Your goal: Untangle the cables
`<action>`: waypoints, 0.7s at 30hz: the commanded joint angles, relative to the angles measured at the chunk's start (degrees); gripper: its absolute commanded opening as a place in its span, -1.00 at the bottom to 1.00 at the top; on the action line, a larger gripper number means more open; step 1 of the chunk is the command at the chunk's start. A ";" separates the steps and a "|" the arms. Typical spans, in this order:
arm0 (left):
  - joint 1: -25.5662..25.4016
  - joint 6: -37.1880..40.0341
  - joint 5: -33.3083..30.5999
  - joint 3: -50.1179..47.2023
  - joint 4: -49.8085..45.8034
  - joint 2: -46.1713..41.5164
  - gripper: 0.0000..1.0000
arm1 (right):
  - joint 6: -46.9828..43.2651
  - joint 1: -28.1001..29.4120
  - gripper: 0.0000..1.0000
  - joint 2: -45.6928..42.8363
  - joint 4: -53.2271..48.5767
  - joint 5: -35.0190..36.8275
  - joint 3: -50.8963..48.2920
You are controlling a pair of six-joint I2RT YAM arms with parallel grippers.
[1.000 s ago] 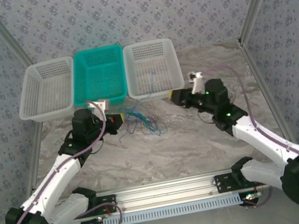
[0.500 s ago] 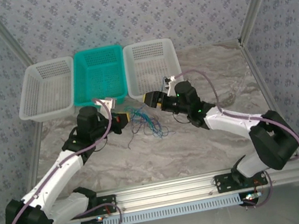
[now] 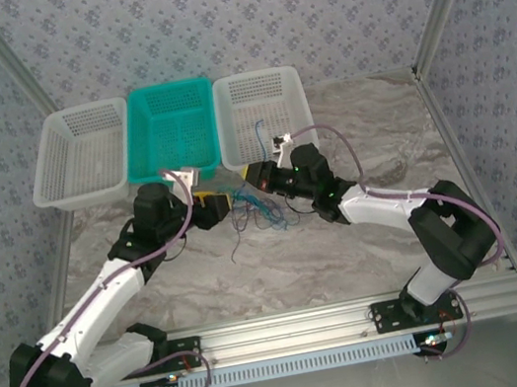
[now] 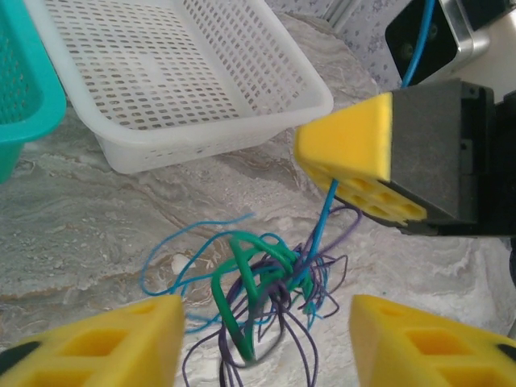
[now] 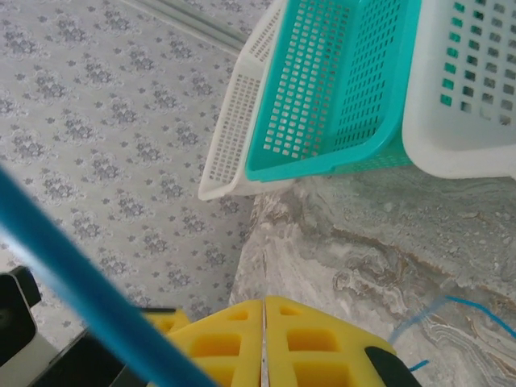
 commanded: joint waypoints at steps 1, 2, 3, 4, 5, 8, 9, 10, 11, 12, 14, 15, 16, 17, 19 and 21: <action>-0.31 -0.99 -0.10 2.93 -0.39 1.54 0.24 | -0.54 0.10 -1.00 0.10 1.82 -3.91 2.61; -0.23 -1.18 -0.77 3.24 -0.67 2.05 0.26 | -0.44 0.15 -1.00 0.12 2.15 -4.53 2.79; -0.20 -1.41 -1.24 3.34 -0.59 2.44 0.27 | -0.44 0.19 -1.00 0.07 2.16 -4.92 2.94; -0.20 -1.82 -1.73 3.34 -0.30 2.84 0.29 | -0.53 0.31 -1.00 -0.06 2.20 -5.20 3.13; -0.18 -2.33 -1.85 3.34 0.17 3.32 0.31 | -0.51 0.36 -1.00 -0.25 2.23 -5.50 3.30; -0.12 -3.68 0.53 3.69 1.78 5.13 0.30 | -0.59 0.56 -1.00 -0.61 1.98 -5.82 3.66; -0.12 -4.12 2.08 3.62 2.89 5.65 0.19 | -0.58 0.53 -1.00 -0.68 1.87 -5.74 3.76; -0.09 -4.85 3.80 3.47 4.33 6.22 0.02 | -0.54 0.57 -1.00 -0.73 1.56 -5.69 3.84; -0.13 -5.53 4.90 3.35 5.40 6.63 -0.14 | -0.51 0.53 -1.00 -0.77 1.54 -5.52 3.91; -0.14 -5.83 5.47 3.11 6.08 6.78 -0.31 | -0.49 0.51 -1.00 -0.85 1.54 -5.43 3.93; -0.09 -6.30 4.34 2.70 6.26 6.57 -0.76 | -0.50 0.35 -1.00 -0.90 1.36 -5.33 3.93; -0.13 -6.45 2.81 2.41 5.98 6.20 -0.94 | -0.42 0.29 -1.00 -0.90 1.37 -5.41 3.93; -0.02 -6.69 0.52 2.03 5.51 5.65 -1.00 | -0.39 0.25 -1.00 -0.88 1.43 -5.55 3.92; 0.18 -7.06 -1.51 1.54 5.33 4.98 -1.00 | -0.37 0.15 -1.00 -0.98 1.20 -5.67 3.85; 1.10 -8.19 -4.28 0.57 4.77 3.79 -1.00 | -0.35 -0.14 -1.00 -1.16 1.06 -5.84 3.60; 2.64 -10.21 -8.03 0.10 2.36 2.76 -1.00 | -0.43 -0.74 -1.00 -1.80 0.77 -5.81 2.77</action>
